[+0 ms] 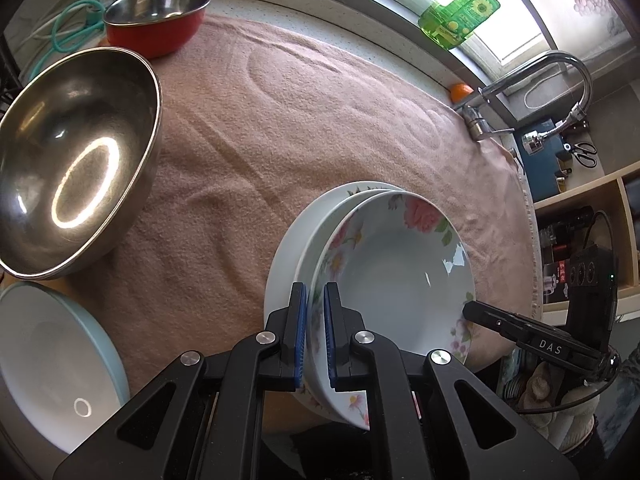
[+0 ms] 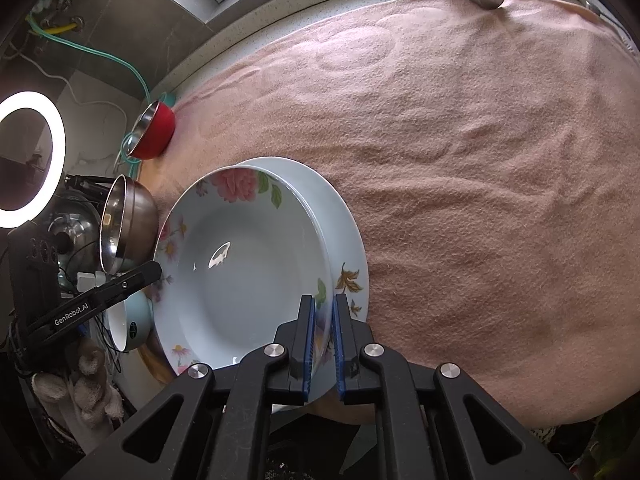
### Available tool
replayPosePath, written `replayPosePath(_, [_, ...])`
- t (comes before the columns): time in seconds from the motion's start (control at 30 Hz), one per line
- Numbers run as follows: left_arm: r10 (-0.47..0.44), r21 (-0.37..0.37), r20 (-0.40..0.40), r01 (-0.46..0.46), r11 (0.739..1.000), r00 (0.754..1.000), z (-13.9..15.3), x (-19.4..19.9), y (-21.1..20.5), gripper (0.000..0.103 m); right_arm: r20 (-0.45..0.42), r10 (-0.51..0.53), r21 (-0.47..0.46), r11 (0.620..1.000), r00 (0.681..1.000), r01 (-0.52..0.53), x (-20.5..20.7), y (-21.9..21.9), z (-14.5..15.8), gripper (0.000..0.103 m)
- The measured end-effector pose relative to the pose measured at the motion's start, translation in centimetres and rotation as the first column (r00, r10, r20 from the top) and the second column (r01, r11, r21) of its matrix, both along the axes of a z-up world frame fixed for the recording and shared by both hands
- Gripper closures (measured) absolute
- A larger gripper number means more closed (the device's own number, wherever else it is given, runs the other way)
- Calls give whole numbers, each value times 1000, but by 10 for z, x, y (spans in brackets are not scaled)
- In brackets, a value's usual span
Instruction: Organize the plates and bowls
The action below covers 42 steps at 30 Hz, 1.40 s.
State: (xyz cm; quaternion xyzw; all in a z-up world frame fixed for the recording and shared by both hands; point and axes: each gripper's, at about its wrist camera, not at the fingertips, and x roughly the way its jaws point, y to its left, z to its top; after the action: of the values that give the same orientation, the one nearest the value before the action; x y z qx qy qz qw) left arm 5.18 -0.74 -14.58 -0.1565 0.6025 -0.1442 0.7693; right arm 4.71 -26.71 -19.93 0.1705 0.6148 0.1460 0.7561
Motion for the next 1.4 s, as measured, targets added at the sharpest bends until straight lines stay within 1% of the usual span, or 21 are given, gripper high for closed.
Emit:
replayPosePath(0.1, [-2, 11, 10, 2, 1000, 1000, 2, 0, 0, 96, -1, 2, -2, 1000, 1000, -2, 0, 1, -1, 93])
replayPosePath(0.17, [-12, 60, 49, 9, 998, 999, 9, 0, -1, 96, -1, 2, 2, 1000, 1000, -2, 0, 1, 0, 93])
replayPosePath(0.2, [-21, 69, 61, 16, 997, 998, 11, 0, -1, 95, -1, 1, 3, 1000, 1000, -1, 0, 1, 0, 93])
replayPosePath(0.4, [1, 58, 65, -5, 998, 998, 17, 3, 8, 95, -1, 1, 2, 1000, 1000, -1, 0, 2, -1, 93])
replayPosePath(0.83, [44, 33, 66, -46, 998, 997, 20, -8, 19, 95, 7, 0, -6, 1000, 1000, 0, 1, 1, 2, 93])
replayPosePath(1.1, [79, 17, 81, -81, 997, 994, 28, -19, 25, 95, 73, 1, -17, 1000, 997, 0, 2, -2, 23, 93])
replayPosePath(1.23, [99, 10, 90, -101, 995, 991, 32, -22, 29, 93, 124, 21, -37, 999, 992, -16, 3, 2, 38, 93])
replayPosePath(1.4, [131, 2, 101, -132, 991, 986, 36, -25, 37, 93, 155, 43, -36, 999, 987, -38, 6, 9, 49, 93])
